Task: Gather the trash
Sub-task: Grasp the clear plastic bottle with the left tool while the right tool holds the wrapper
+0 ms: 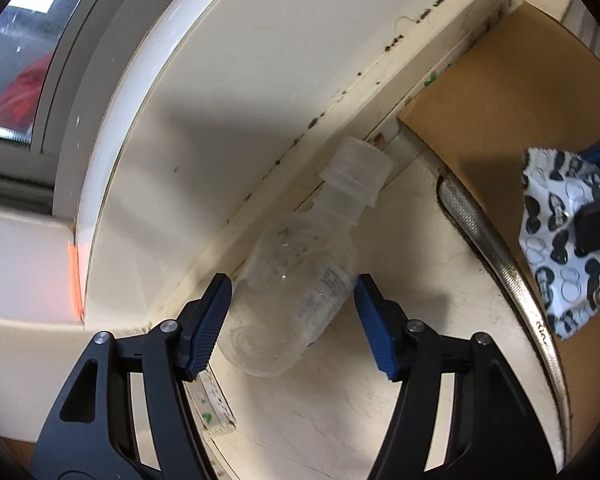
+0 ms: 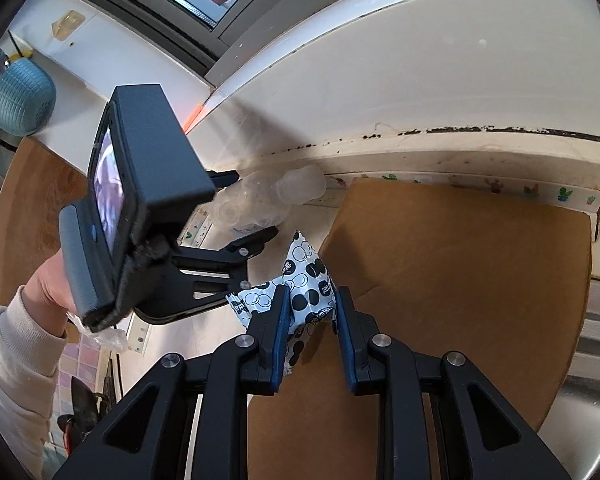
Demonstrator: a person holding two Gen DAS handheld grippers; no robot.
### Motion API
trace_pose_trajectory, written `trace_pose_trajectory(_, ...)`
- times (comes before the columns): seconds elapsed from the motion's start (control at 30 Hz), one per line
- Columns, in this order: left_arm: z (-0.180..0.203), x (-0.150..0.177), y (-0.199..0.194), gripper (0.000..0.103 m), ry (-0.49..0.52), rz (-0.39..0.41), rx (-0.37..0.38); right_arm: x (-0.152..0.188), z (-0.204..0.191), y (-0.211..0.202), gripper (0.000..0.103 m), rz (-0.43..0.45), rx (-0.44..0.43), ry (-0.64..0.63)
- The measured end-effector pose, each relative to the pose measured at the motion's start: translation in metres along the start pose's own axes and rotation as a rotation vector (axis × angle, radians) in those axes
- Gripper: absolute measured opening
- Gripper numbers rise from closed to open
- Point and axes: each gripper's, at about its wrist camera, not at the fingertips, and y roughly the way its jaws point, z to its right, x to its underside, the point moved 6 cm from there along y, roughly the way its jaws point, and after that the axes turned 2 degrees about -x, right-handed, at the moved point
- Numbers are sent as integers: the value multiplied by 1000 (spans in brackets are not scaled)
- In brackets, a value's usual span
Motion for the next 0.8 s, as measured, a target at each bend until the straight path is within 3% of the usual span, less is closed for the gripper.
trace_pose_trajectory(0.17,-19,21,-14,57,-122,-17,94,5,-6,-6,22,7,-19,4)
trace_pose_trajectory(0.43,-28,101,-64,56,-241,-25,147,25,-27,-19,22,-7,-54,-7)
trace_pose_trajectory(0.6,-15,151,-112,55,-340,-15,176,50,-59,-26,22,-37,-71,-56)
trace_pose_trajectory(0.8,43,218,-174,55,-432,-2,210,99,-110,-32,22,-98,-86,-116)
